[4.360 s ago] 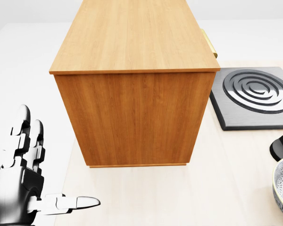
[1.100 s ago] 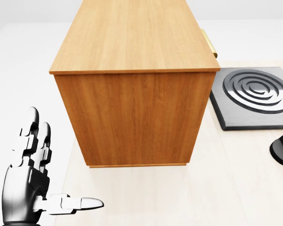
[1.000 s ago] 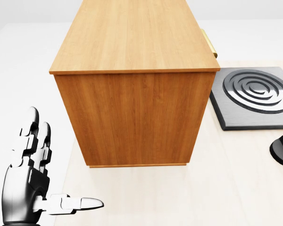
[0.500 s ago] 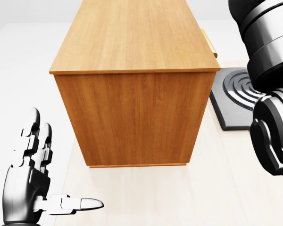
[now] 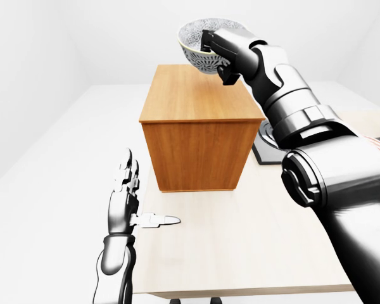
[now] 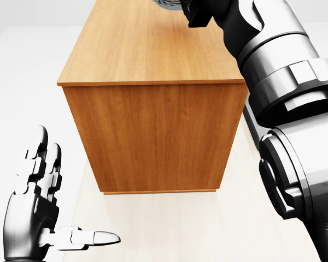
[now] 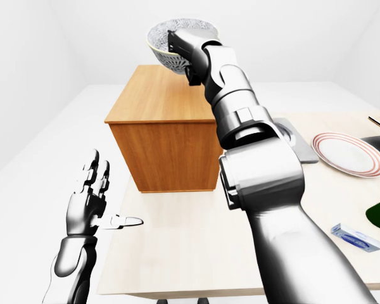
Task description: Put the bowl on the top of the cabinet.
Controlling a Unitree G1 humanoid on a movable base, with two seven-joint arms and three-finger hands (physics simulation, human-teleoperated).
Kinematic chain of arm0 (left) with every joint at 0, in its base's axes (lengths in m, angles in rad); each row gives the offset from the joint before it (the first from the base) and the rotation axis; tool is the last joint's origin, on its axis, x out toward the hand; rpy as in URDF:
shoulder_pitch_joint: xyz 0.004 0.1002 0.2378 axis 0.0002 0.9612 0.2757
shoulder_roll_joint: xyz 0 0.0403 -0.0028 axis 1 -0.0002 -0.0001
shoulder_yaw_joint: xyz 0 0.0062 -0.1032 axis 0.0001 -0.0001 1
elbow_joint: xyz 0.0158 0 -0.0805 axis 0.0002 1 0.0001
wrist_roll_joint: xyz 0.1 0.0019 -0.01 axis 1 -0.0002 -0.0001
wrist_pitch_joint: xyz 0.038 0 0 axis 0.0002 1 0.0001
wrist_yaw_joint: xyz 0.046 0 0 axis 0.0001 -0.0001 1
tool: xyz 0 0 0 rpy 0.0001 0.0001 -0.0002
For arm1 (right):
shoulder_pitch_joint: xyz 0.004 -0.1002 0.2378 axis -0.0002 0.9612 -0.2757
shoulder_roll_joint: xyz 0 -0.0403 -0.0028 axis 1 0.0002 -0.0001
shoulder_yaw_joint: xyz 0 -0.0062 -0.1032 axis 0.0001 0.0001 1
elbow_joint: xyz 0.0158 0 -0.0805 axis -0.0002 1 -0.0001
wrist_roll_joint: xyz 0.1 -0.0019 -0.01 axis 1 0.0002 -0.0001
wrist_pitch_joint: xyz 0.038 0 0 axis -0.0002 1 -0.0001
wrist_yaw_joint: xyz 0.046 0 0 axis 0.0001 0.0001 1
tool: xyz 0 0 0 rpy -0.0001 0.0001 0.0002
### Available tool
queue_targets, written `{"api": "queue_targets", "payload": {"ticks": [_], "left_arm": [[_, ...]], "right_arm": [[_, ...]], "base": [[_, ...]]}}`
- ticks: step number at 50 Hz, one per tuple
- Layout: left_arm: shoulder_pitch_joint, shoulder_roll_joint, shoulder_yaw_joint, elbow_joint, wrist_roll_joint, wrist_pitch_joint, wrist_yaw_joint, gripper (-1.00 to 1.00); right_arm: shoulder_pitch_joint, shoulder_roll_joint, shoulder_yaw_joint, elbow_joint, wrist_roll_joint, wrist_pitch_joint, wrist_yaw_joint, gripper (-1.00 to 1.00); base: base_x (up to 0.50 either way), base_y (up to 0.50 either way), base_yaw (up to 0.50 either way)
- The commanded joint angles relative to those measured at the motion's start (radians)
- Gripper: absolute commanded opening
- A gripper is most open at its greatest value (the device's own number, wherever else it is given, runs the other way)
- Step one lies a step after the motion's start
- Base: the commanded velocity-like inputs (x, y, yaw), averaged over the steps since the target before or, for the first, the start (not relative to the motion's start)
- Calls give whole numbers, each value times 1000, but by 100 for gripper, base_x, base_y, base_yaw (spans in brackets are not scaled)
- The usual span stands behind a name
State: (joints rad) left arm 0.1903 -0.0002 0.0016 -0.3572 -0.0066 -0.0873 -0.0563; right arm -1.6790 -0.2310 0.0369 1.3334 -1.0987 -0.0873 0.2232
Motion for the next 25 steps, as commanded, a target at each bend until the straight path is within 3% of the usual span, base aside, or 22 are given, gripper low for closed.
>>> {"api": "queue_targets", "payload": {"ticks": [1, 25], "left_arm": [[3, 0, -1, -4, -1, 0, -4, 100], [0, 0, 2, -2, 0, 0, -3, 100]], "right_arm": [[32, 33, 5, -17, -57, 0, -24, -100], [75, 44, 8, -19, -75, 0, -13, -100]], "base": [[0, 0, 0], [0, 0, 0]]}}
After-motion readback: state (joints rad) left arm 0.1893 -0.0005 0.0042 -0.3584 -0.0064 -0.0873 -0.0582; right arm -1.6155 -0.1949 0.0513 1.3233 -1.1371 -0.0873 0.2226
